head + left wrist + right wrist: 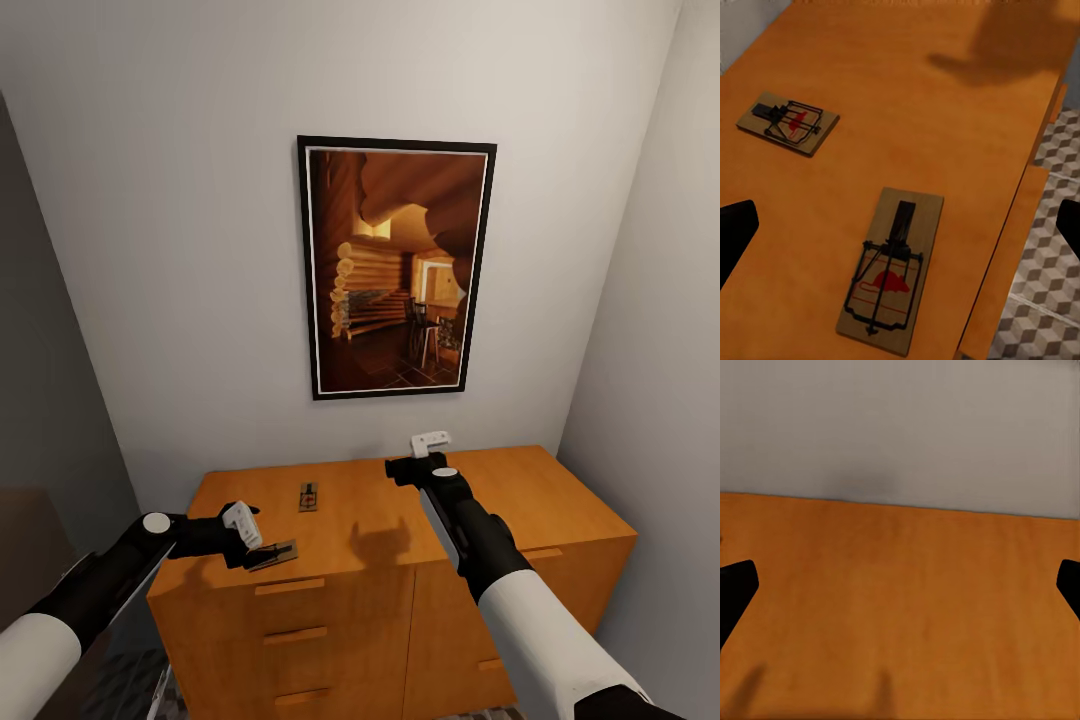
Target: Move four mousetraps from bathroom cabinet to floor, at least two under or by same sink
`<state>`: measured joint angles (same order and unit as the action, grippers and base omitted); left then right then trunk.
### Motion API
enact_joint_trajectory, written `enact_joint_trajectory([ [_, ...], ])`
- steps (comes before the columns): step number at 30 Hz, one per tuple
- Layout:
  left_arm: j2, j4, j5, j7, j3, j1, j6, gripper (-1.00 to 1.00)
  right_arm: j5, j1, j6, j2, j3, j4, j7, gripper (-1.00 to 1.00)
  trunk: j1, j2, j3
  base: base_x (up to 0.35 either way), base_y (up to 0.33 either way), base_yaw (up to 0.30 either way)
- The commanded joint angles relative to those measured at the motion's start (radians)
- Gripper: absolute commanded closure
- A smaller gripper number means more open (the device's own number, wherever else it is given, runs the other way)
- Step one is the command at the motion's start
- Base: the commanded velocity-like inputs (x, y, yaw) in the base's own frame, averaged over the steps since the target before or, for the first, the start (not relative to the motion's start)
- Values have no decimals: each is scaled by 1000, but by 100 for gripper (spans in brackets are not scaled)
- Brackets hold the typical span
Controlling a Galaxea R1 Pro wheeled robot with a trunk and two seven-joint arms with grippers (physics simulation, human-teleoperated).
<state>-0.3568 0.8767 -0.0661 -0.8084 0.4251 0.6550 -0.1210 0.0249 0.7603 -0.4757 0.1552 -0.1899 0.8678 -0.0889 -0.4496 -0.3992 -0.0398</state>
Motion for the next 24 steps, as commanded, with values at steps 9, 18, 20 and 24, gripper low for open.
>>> enact_joint_trajectory([
  [9, -1, 5, 5, -3, -1, 0, -12, -100, 1, 1, 0, 0, -2, 0, -4, -100, 0, -1, 1, 0, 0, 0],
  [18, 0, 5, 8, -5, 0, 0, -12, -100, 1, 1, 0, 0, -2, 0, -4, -100, -8, -15, 7, 0, 0, 0],
  [20, 0, 5, 8, -6, 0, 0, -12, -100, 1, 1, 0, 0, -2, 0, -4, -100, -16, -29, 13, 0, 0, 0],
  [24, 1, 5, 8, -6, 0, 0, -12, -100, 1, 1, 0, 0, -2, -1, -3, -100, -31, -57, 26, 0, 0, 0],
])
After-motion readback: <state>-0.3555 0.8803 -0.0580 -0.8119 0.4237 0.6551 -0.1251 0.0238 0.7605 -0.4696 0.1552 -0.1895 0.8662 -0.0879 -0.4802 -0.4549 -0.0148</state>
